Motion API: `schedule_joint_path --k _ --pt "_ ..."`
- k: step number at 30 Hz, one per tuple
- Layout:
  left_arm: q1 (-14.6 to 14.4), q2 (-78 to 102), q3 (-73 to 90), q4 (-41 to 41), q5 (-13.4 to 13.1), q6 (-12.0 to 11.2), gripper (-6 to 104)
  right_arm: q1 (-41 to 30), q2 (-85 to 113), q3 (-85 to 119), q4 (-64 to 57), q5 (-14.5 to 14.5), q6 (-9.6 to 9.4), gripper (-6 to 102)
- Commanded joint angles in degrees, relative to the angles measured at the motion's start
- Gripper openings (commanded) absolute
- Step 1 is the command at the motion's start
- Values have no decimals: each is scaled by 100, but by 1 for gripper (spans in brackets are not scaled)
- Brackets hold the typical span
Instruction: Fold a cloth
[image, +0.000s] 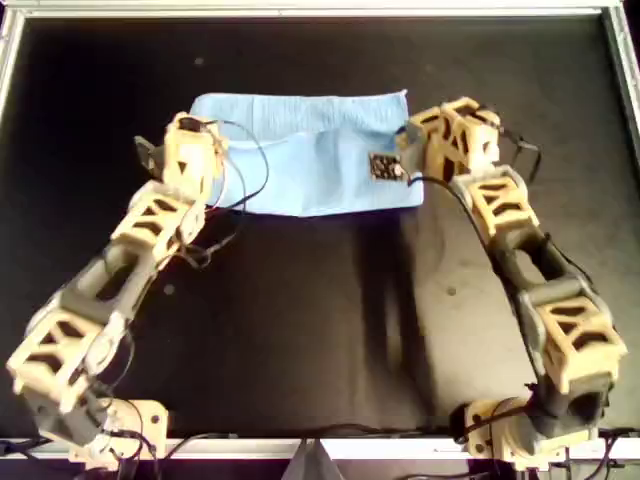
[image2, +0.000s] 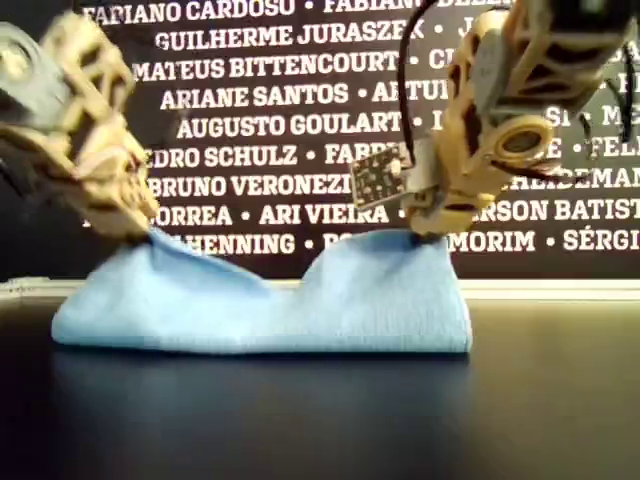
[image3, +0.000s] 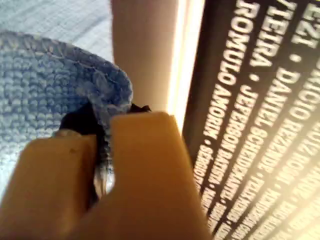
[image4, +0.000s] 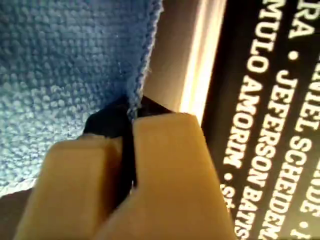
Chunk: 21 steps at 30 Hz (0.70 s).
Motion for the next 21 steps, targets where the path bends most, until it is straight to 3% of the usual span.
schedule_joint_path --k 1,10,16,21 --pt "158 -185 -958 -114 -53 0 -1 -35 -26 -958 -316 9 -18 1" --pt "624 -1521 -2558 -114 -35 0 -1 -272 -1248 -2399 -316 9 -18 1" --pt "624 -2180 -3129 -114 35 0 -1 -272 -1995 -3296 -316 9 62 1" --pt "624 -2558 -3612 -114 35 0 -1 -264 -2435 -3902 -316 9 -9 1"
